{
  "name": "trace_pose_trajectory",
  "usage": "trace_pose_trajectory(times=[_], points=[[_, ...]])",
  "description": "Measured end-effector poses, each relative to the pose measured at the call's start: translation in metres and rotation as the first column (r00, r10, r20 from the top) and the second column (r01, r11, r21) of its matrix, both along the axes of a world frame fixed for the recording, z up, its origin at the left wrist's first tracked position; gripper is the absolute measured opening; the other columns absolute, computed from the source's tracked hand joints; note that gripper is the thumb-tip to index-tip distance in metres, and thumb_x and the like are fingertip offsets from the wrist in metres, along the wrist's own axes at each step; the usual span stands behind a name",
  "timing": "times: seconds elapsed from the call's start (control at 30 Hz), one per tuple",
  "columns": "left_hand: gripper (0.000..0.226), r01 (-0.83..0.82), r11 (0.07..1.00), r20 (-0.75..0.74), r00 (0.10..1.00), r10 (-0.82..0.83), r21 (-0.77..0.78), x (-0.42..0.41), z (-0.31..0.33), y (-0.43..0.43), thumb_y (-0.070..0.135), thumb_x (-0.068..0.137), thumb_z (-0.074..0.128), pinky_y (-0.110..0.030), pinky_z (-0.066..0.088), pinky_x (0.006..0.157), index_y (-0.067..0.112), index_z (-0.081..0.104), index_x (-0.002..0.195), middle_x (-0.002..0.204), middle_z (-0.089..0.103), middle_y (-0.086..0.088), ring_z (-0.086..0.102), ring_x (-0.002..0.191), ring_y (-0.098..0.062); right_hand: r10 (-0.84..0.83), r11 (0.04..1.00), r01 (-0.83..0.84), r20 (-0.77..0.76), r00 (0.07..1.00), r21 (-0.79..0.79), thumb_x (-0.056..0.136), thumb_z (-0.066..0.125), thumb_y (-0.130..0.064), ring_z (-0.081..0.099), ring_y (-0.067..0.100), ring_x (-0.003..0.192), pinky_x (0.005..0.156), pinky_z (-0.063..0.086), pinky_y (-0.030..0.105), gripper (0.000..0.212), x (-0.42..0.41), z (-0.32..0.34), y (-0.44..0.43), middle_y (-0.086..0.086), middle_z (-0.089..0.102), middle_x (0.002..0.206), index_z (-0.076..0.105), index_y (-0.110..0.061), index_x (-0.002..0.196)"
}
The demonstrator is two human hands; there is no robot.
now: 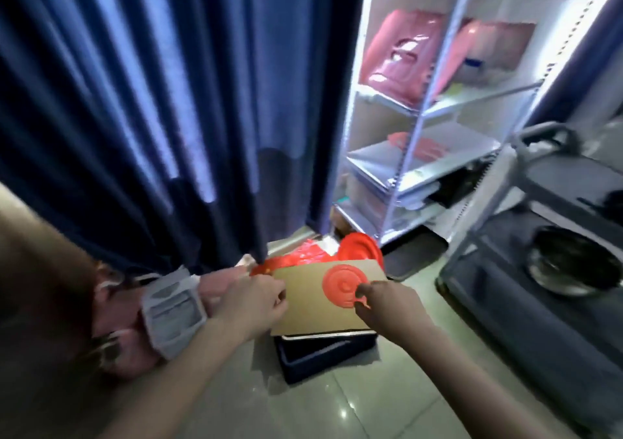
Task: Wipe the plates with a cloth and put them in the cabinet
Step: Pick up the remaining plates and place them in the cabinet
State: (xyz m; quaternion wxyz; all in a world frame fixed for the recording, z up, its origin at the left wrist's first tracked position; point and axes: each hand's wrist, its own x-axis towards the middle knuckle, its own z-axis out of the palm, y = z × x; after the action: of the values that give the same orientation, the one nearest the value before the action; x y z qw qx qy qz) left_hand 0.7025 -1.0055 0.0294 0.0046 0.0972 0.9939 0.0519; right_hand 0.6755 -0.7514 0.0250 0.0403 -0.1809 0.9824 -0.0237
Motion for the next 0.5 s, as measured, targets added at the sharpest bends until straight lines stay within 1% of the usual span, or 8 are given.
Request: trace_pose_trajectory(times=[0.07,0.13,0.17,0.23,0.33,0.4,0.5], points=[[0.026,0.142,0.990,-0.027,0.990,-0.141,0.020,-0.034,0.007,0.085,0.046,0.095,0.048,-0.033,0.045,0.077,0.028,0.064,0.104,0.110,0.070,0.006,0.064,0.106,-0.020,-0.156,0.988,0.156,-0.026,0.987,-0.017,0.090,0.046,-0.046,0.065,0.022,0.100,0.074,0.049,0.031,0.032,0.006,0.005,0.081,-0.005,0.069,0.107,0.062,-0.030,0.113],[0.025,0.294,0.954,-0.048,0.956,-0.291,0.066,-0.058,0.012,0.177,0.045,0.095,0.049,-0.034,0.047,0.080,0.028,0.065,0.106,0.111,0.070,0.007,0.064,0.106,-0.020,-0.304,0.952,0.303,-0.046,0.952,-0.039,0.091,0.046,-0.045,0.064,0.021,0.098,0.069,0.044,0.030,0.029,0.018,0.011,0.166,-0.006,0.069,0.105,0.062,-0.029,0.109],[0.025,0.370,0.926,-0.057,0.928,-0.367,0.067,-0.067,0.014,0.222,0.045,0.096,0.049,-0.033,0.045,0.079,0.028,0.064,0.108,0.112,0.069,0.007,0.063,0.107,-0.020,-0.376,0.926,0.373,-0.057,0.925,-0.050,0.092,0.045,-0.044,0.064,0.021,0.096,0.065,0.041,0.030,0.026,0.027,0.015,0.206,-0.005,0.069,0.103,0.063,-0.028,0.105],[0.025,0.509,0.859,-0.066,0.860,-0.506,0.049,-0.077,0.016,0.308,0.044,0.097,0.049,-0.031,0.041,0.075,0.027,0.064,0.109,0.113,0.068,0.005,0.062,0.109,-0.019,-0.512,0.859,0.509,-0.080,0.855,-0.052,0.091,0.045,-0.041,0.064,0.023,0.089,0.061,0.037,0.030,0.023,0.049,0.024,0.279,-0.003,0.069,0.098,0.061,-0.025,0.094],[0.026,0.651,0.759,-0.069,0.758,-0.648,0.024,-0.082,0.020,0.421,0.044,0.097,0.047,-0.031,0.044,0.077,0.026,0.063,0.106,0.109,0.067,0.005,0.062,0.106,-0.020,-0.665,0.746,0.665,-0.082,0.742,-0.031,0.091,0.044,-0.040,0.064,0.024,0.089,0.066,0.046,0.032,0.026,0.086,0.033,0.370,-0.002,0.068,0.097,0.062,-0.022,0.095],[0.026,0.730,0.683,-0.064,0.682,-0.729,0.000,-0.080,0.024,0.485,0.044,0.098,0.046,-0.032,0.046,0.075,0.025,0.063,0.104,0.106,0.068,0.004,0.063,0.101,-0.022,-0.744,0.668,0.743,-0.067,0.665,-0.032,0.091,0.045,-0.040,0.065,0.025,0.090,0.064,0.042,0.031,0.025,0.108,0.036,0.420,-0.001,0.069,0.098,0.061,-0.022,0.094],[0.022,0.821,0.571,-0.059,0.570,-0.819,-0.005,-0.077,0.029,0.566,0.042,0.098,0.046,-0.031,0.041,0.067,0.026,0.062,0.097,0.100,0.068,0.004,0.062,0.090,-0.021,-0.836,0.548,0.835,-0.057,0.546,-0.052,0.091,0.046,-0.041,0.065,0.026,0.089,0.062,0.038,0.030,0.022,0.133,0.037,0.481,0.000,0.069,0.096,0.059,-0.022,0.089]])
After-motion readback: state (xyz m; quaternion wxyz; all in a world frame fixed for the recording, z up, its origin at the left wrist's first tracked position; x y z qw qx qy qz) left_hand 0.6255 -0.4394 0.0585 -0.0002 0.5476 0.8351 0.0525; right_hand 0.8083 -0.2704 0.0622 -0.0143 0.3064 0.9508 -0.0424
